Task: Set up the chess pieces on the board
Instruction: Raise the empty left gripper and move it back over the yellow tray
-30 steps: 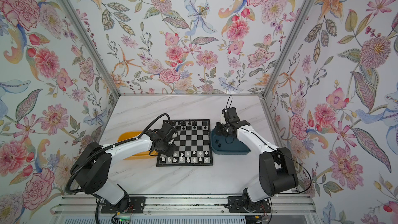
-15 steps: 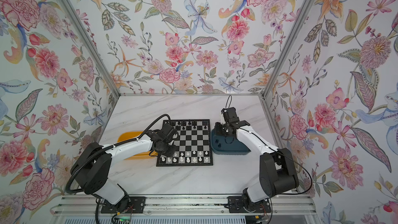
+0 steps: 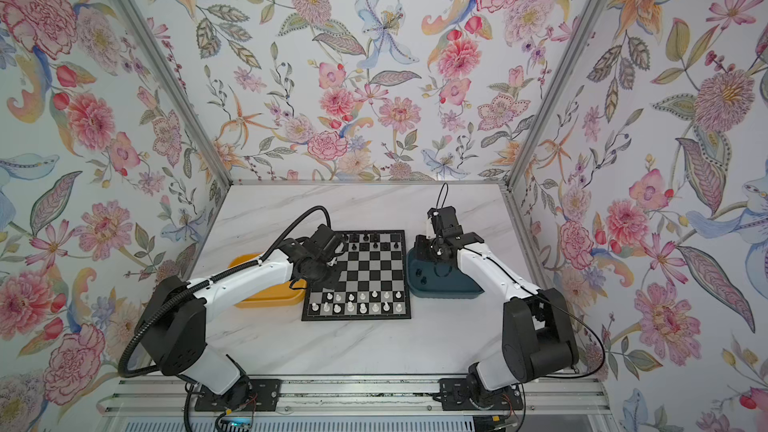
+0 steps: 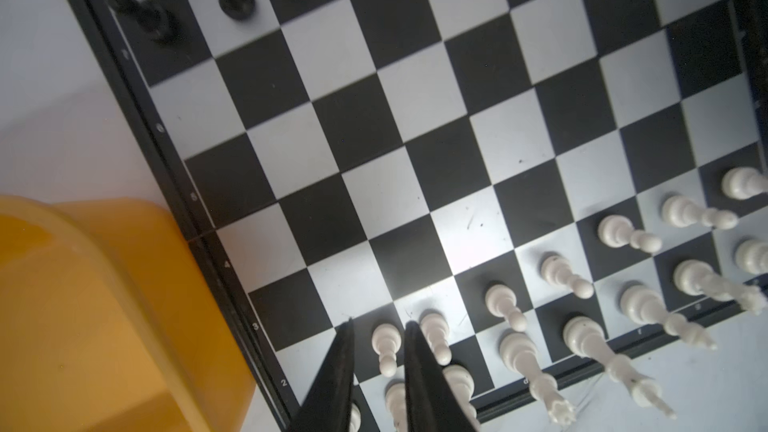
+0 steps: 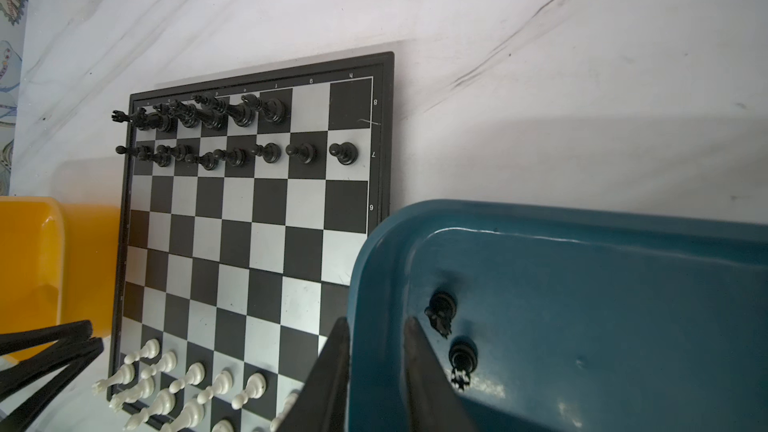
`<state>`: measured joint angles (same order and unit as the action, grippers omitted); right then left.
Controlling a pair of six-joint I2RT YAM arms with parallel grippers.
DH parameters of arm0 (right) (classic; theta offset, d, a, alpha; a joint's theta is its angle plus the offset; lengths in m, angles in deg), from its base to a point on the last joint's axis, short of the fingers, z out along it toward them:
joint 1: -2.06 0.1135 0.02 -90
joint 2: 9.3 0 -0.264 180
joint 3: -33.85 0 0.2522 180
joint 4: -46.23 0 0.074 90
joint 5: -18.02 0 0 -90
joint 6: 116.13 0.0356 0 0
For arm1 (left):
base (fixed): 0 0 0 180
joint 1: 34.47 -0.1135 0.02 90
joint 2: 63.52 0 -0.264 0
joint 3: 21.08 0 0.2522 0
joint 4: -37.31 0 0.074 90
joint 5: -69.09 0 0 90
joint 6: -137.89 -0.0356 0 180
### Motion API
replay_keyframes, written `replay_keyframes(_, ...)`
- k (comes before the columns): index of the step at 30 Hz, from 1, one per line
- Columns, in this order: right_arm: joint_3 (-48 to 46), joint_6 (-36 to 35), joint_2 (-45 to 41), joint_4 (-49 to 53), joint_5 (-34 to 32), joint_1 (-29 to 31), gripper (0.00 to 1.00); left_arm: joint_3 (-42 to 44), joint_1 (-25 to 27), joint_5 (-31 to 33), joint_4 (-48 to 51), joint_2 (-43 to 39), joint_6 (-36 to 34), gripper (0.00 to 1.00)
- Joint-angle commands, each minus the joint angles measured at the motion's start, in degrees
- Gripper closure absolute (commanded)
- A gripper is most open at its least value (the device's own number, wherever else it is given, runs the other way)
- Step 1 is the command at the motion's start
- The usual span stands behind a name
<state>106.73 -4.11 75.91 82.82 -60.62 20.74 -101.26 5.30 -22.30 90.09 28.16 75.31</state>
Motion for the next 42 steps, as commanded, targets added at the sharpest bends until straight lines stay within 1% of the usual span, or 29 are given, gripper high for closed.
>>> replay_keyframes(1,-0.31,0.85,-1.85,0.07,-0.90,-0.13,0.74,-3.48,-0.40,3.75,3.91,-3.89,-1.77,0.75)
replay_keyframes(5,-0.40,0.87,-2.58,0.21,-1.11,-0.13,0.74,-4.73,-4.19,5.64,5.52,-6.04,-3.27,0.75)
replay_keyframes(9,-1.01,0.94,-3.46,0.35,-1.52,-0.42,0.74,-3.91,-10.49,6.53,5.17,-8.47,-3.87,0.75)
replay_keyframes(11,-1.04,1.01,-3.56,0.33,-1.58,-0.51,0.74,-3.01,-13.18,6.32,3.50,-9.32,-4.40,0.75)
replay_keyframes(16,-0.49,0.48,-3.37,1.82,-2.26,-1.00,0.74,-2.27,-17.41,5.17,0.93,-7.34,-6.39,0.75)
replay_keyframes(22,-0.40,0.58,-3.36,2.48,-2.50,-1.60,0.74,-1.40,-19.97,3.41,-0.76,-2.95,-7.42,0.75)
replay_keyframes(26,-0.16,0.66,-2.95,2.82,-2.59,-1.88,0.74,-0.04,-21.35,2.45,-1.67,-2.65,-7.47,0.76)
replay_keyframes(27,-0.06,0.72,-2.88,2.92,-2.61,-1.85,0.74,0.27,-21.61,2.53,-1.61,-0.82,-7.33,0.76)
replay_keyframes(32,0.72,0.58,-1.69,3.17,-2.40,-1.97,0.74,1.88,-22.51,1.88,-2.53,-1.00,-7.35,0.76)
replay_keyframes(42,1.80,0.49,-0.02,3.44,-2.16,-1.90,0.74,3.99,-24.17,0.43,-5.12,3.52,-8.17,0.77)
